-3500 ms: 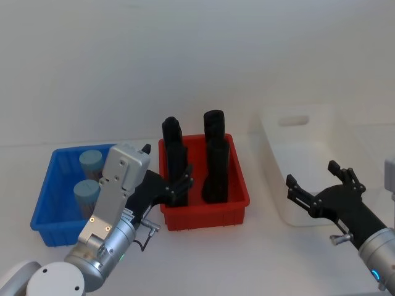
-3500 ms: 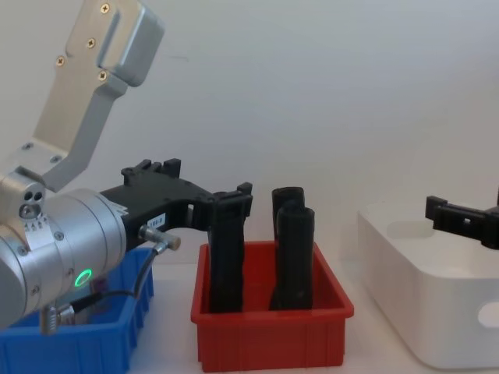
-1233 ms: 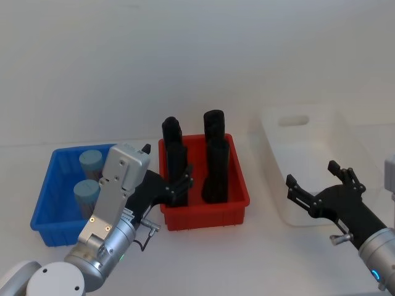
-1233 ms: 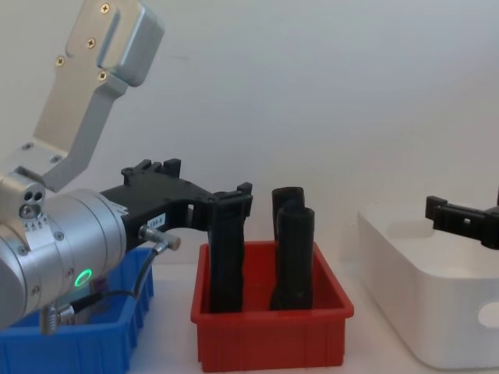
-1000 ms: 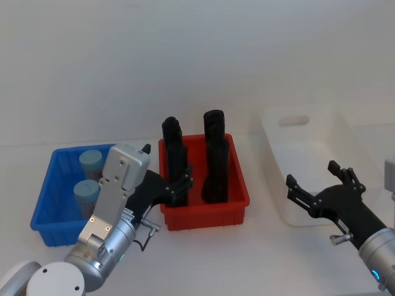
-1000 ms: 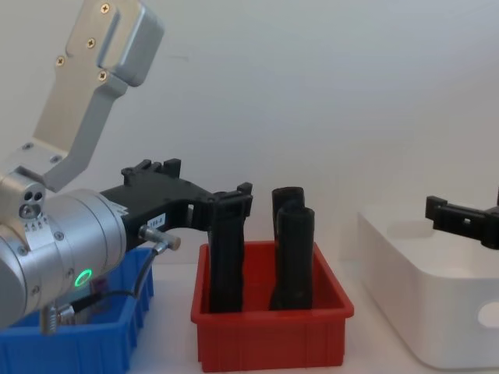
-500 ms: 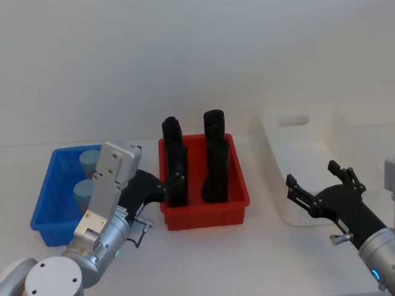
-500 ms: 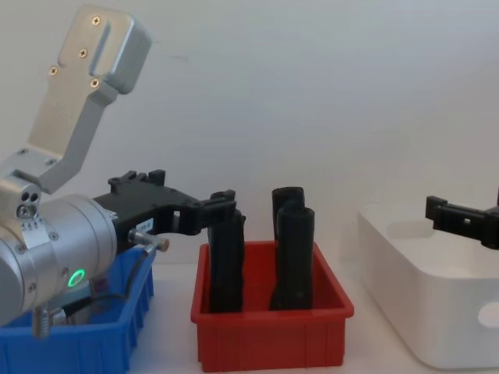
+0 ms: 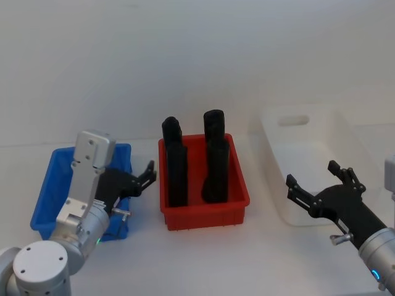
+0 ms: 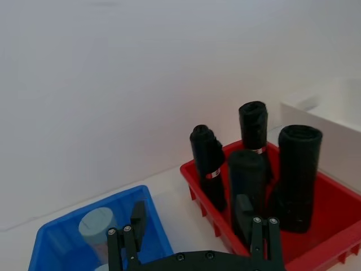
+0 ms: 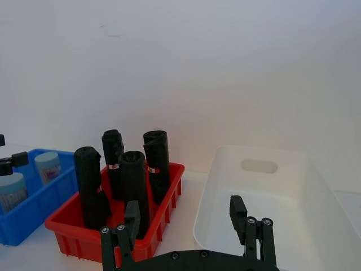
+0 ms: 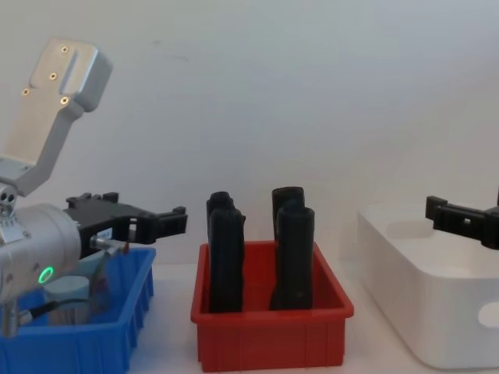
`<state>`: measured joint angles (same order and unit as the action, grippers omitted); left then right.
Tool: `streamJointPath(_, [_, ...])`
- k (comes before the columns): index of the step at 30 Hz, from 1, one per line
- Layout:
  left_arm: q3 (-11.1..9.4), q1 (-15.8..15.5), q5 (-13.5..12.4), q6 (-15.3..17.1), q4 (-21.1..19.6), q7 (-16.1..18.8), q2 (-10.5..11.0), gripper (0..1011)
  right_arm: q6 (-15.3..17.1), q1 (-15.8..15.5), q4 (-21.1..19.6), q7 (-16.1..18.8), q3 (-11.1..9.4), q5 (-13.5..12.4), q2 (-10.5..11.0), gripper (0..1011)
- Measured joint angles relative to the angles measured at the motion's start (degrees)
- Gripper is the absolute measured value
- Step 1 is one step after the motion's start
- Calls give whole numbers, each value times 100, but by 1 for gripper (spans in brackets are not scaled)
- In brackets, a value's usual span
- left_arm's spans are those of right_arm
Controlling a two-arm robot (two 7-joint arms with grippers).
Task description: Pick the cotton swabs from the blue box and place them into the white box.
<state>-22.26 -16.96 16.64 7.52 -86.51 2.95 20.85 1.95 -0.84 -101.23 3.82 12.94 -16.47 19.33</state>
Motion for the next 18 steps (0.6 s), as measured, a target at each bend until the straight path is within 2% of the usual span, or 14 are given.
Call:
streamJointPath(7, [181,-205,145,200,434,18,-7,1004,0,0,0,0,0,0,0,1002])
streamJointPath(18, [375,-484,267,330,1096,-89,-31,1004,0,0,0,0,0,0,0,1002])
